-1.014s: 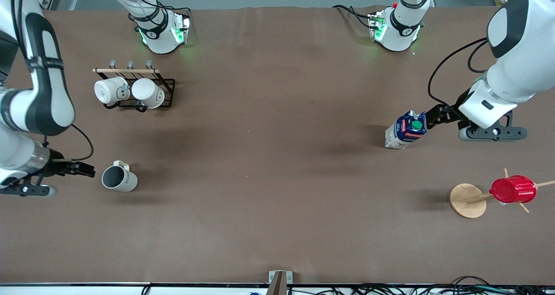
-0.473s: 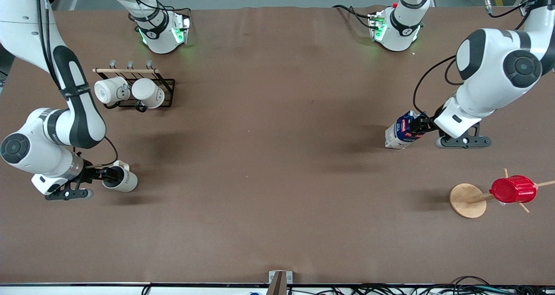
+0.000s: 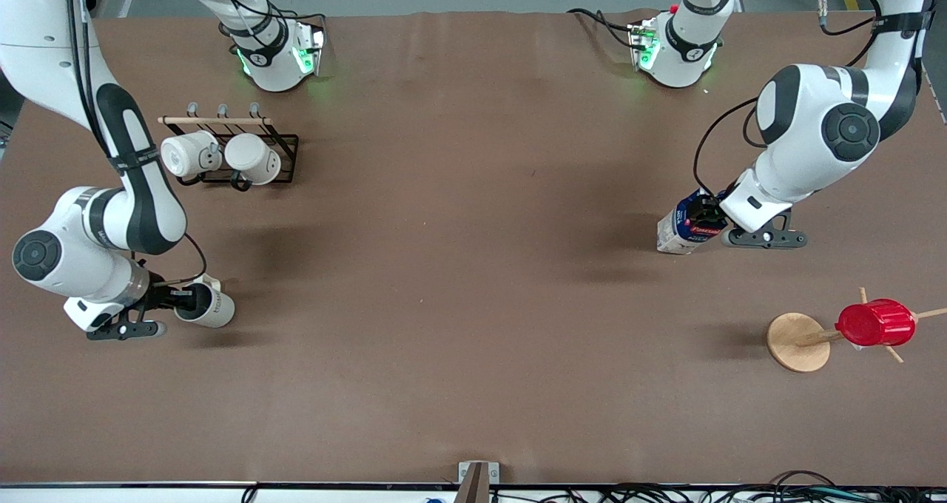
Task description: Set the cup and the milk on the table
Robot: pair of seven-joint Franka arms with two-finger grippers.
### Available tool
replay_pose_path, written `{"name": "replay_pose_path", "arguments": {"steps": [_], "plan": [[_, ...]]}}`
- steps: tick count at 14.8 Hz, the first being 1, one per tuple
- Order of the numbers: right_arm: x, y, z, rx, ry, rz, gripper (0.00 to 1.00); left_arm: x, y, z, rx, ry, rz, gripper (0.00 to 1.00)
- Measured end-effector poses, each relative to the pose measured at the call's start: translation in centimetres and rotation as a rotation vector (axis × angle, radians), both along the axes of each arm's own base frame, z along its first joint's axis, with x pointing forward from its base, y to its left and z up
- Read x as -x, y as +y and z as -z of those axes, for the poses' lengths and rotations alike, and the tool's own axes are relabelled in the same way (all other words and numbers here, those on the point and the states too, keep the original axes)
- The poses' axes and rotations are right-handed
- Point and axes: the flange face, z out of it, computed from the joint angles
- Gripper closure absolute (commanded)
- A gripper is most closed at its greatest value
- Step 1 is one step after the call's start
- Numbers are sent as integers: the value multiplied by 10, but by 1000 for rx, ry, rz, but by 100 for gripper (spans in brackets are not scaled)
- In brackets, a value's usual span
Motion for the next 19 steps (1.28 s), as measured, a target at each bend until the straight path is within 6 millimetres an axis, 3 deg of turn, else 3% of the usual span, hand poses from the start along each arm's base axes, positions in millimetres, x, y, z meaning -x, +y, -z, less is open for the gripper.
{"name": "replay_pose_path", "arguments": {"steps": [4,6,8,10,12,19], "plan": [[-1,2,0,-1,-4,-5,100,14,3,22,-1,5,29,14],[-9,12,-13,-3,-11,-19,100,19,3,28,-2,11,34,30],[-18,35,-42,-28,15,14,100,20,4,28,-2,11,34,50],[-24,78,-78,-62,46,82,100,20,4,28,-2,8,34,73],[-23,132,-103,-95,52,136,100,19,4,27,-4,7,40,86],[16,323,-111,-108,71,341,100,16,7,23,-4,-3,73,87]]}}
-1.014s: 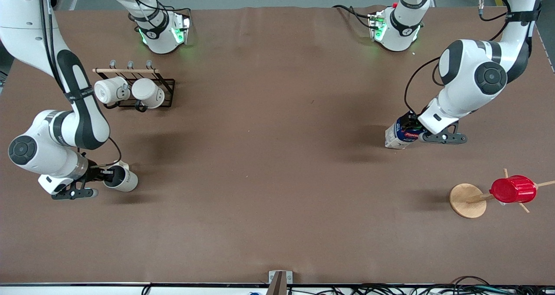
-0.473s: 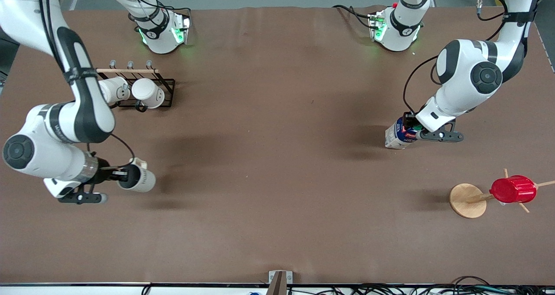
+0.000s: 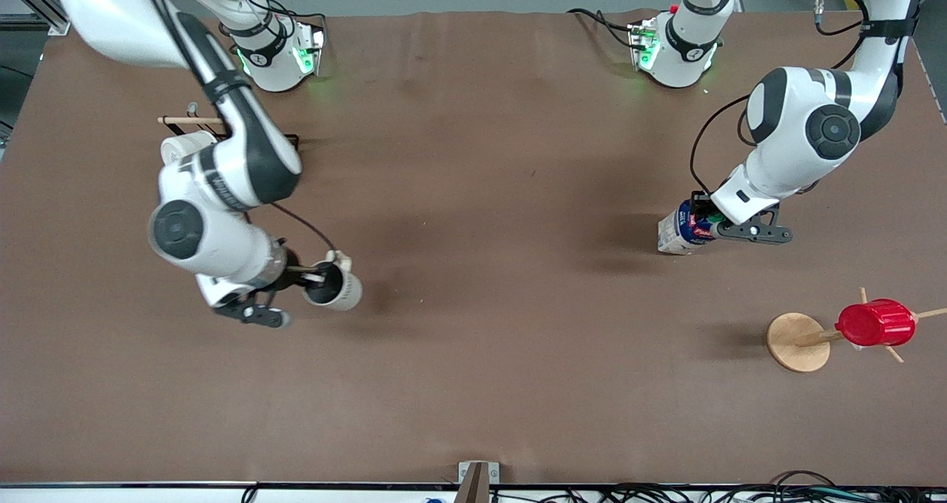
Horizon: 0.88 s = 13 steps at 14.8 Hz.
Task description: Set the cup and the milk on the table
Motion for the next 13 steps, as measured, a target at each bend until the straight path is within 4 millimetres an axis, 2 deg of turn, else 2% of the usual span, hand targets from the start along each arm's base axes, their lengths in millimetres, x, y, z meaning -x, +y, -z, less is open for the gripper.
{"name": "replay_pose_path", "arguments": {"steps": [2,4,7,10,13], "plan": [[18,56,6,4,-20,35,100,-4,1,-5,2,-13,-2,87],[37,106,21,7,-32,65,100,-14,-3,-12,7,-35,2,87],[59,164,41,17,-40,88,100,-35,-20,-28,21,-63,22,87],[78,209,56,22,-53,88,99,-56,-57,-46,35,-56,16,87],[96,236,68,12,-53,80,98,-68,-106,-52,50,-50,0,87]]}}
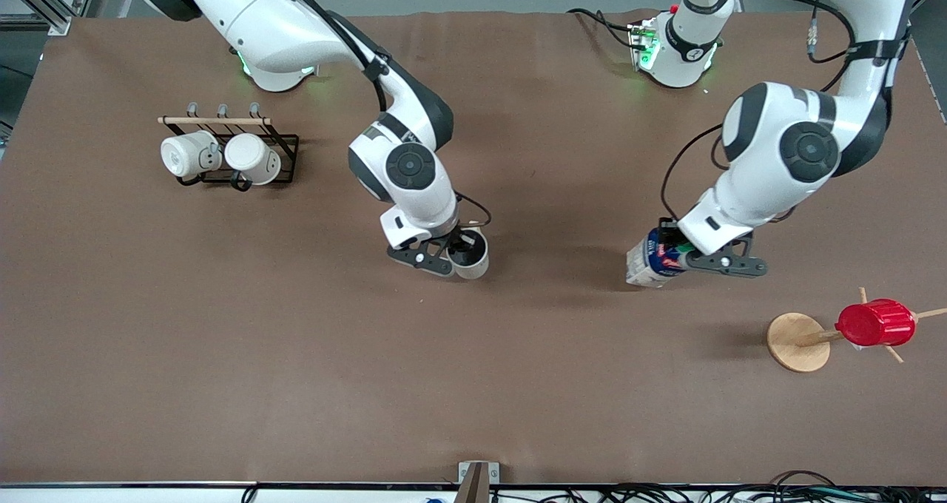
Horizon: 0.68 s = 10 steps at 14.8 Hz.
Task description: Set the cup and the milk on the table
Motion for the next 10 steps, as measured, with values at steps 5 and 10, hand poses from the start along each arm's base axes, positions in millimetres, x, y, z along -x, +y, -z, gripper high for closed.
{"name": "replay_pose_path", "arguments": {"steps": [5,10], "plan": [[24,26,19,5,16,-21,92,5,-67,7,13,16,-51,87],[30,35,35,-1,2,-15,35,25,-120,21,8,44,-79,87]]}}
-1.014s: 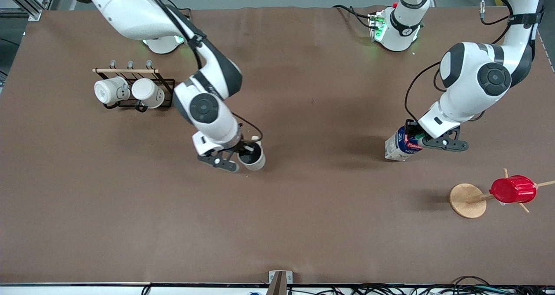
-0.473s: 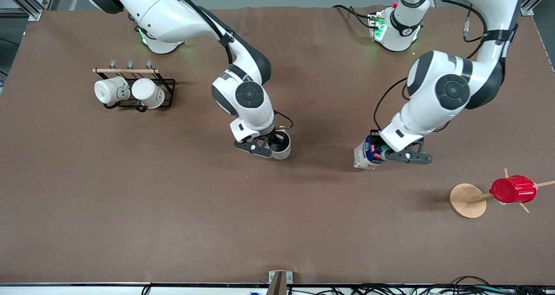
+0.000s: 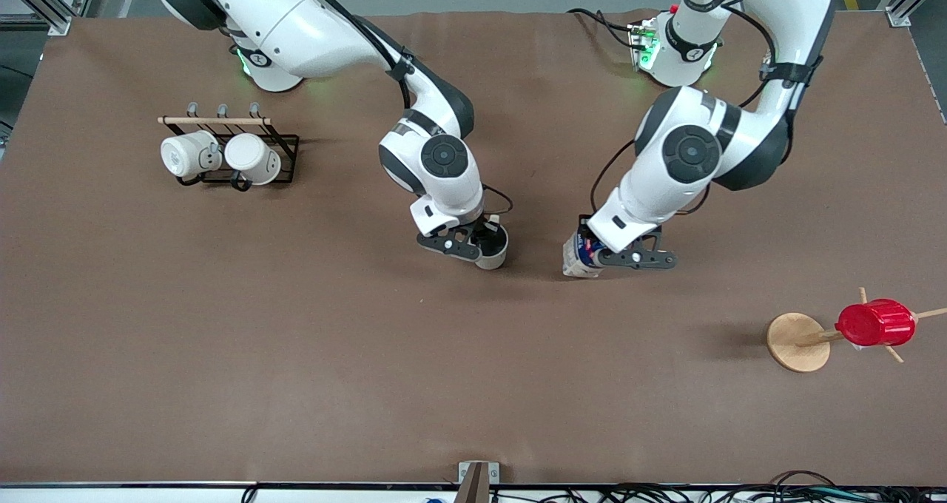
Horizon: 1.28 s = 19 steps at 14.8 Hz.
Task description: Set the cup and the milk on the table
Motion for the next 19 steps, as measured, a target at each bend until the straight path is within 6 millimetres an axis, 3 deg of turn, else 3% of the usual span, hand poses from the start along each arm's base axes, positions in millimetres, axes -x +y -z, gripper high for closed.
{"name": "replay_pose_path", "arguments": {"steps": [1,4,6,8,10,13,15,16,17,19], "plan": [[-1,-1,1,2,-1,2,20,3,-10,0,1,1,-8,87],[-11,-9,-5,5,-6,18,12,17,-48,3,4,6,-32,87],[-26,-24,-29,22,-11,43,8,25,-65,8,3,14,-27,87],[-44,-49,-77,52,-21,79,7,29,-79,15,-4,18,-32,87],[-57,-85,-139,91,-36,103,4,24,-91,20,-21,1,-47,86],[-71,-158,-228,136,-75,94,0,12,-96,29,-33,-13,-54,86],[-81,-214,-275,159,-107,80,0,11,-98,29,-33,-11,-52,84],[-87,-245,-293,169,-122,66,0,11,-100,28,-33,-13,-48,79],[-94,-280,-310,174,-134,52,0,12,-103,28,-32,-15,-45,67],[-105,-355,-337,165,-152,35,0,14,-109,29,-32,-14,-62,14]]}}
